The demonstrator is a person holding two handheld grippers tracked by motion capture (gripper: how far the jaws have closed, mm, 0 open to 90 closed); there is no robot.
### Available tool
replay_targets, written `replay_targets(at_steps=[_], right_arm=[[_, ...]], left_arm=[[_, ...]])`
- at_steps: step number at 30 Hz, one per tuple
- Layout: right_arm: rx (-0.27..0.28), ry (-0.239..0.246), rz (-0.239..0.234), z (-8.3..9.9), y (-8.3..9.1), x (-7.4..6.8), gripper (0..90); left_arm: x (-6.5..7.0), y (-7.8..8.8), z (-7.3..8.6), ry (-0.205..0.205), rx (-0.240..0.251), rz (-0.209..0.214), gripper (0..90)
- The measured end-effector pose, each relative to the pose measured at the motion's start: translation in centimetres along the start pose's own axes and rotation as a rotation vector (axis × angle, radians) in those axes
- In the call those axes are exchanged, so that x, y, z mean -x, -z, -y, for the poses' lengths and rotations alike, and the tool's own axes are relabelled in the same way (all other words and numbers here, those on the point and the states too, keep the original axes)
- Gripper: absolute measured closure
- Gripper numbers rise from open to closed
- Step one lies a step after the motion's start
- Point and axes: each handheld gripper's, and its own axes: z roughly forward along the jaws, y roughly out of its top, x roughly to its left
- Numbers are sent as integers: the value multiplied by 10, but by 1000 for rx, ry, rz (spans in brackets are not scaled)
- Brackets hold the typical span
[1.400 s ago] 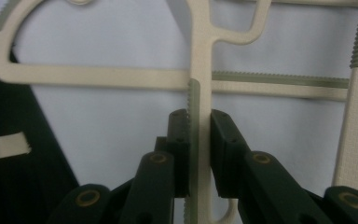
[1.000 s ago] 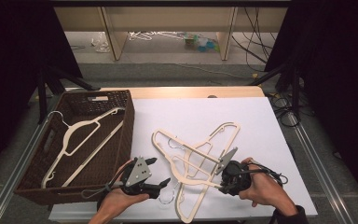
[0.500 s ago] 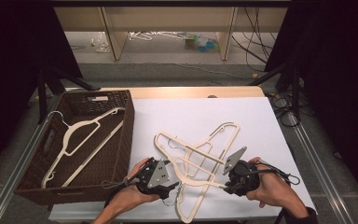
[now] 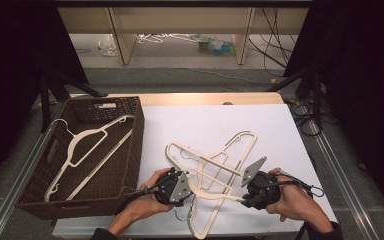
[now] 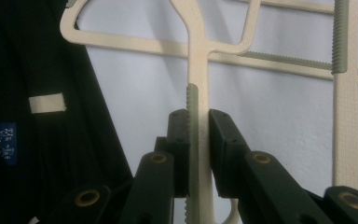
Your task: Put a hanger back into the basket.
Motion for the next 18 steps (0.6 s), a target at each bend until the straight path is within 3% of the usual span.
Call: replay_targets(at_steps=[6,9,13,18], right_arm=[[5,19,7,2,-1,3,794],[4,26,7,4,-2,5,793],[-11,40,13,7,-3,7,793],[2,47,12,11,-1,11,793]], left_arm=[[3,-2,-6,-150,16,42,534],[6,-1,-11,-260,25,58,601],[8,-2,-18,-362,25,85,667],[5,3,-26,-415,21,87,727]])
